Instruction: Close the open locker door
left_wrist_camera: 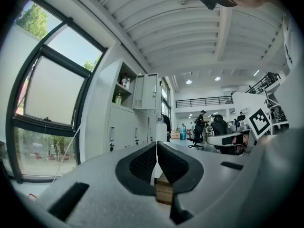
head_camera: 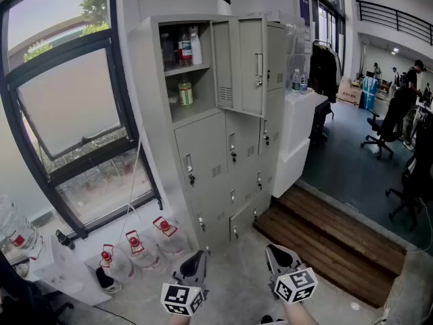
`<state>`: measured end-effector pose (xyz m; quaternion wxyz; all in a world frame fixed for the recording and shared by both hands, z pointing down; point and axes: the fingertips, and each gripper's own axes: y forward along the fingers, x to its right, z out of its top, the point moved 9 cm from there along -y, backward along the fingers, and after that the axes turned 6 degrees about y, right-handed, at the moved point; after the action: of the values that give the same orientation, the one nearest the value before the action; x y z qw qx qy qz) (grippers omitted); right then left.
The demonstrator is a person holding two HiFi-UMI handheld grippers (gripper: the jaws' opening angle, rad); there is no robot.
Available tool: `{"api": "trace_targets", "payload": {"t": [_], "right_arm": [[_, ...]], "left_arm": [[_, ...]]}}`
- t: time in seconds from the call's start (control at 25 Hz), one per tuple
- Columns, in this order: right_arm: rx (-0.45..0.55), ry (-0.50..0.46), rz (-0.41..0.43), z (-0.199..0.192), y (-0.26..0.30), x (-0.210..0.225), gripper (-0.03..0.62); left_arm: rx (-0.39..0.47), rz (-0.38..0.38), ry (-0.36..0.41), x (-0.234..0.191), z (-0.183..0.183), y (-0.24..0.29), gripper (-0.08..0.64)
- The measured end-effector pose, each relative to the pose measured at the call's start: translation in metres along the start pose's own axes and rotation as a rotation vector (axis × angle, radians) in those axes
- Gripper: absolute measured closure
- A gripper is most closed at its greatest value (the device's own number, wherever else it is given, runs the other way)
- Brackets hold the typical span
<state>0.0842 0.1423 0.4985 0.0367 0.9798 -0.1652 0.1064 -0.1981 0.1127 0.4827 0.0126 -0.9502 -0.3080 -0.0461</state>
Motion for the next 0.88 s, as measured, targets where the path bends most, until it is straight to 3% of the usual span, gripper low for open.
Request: {"api": "trace_targets", "payload": {"t": [0.44, 0.88], "right_arm": [[0.002, -0.004, -0.004, 0.002, -0.001, 0.003, 0.577], [0.019, 0.012, -0.009, 0.003, -0.008, 0.037, 0.575]], "left_arm": [[-0.003, 0.010, 0.003, 0.002, 0.001, 0.005, 0.548], [0.004, 0.027, 0.011, 0.022, 0.004, 0.025, 0.548]]}}
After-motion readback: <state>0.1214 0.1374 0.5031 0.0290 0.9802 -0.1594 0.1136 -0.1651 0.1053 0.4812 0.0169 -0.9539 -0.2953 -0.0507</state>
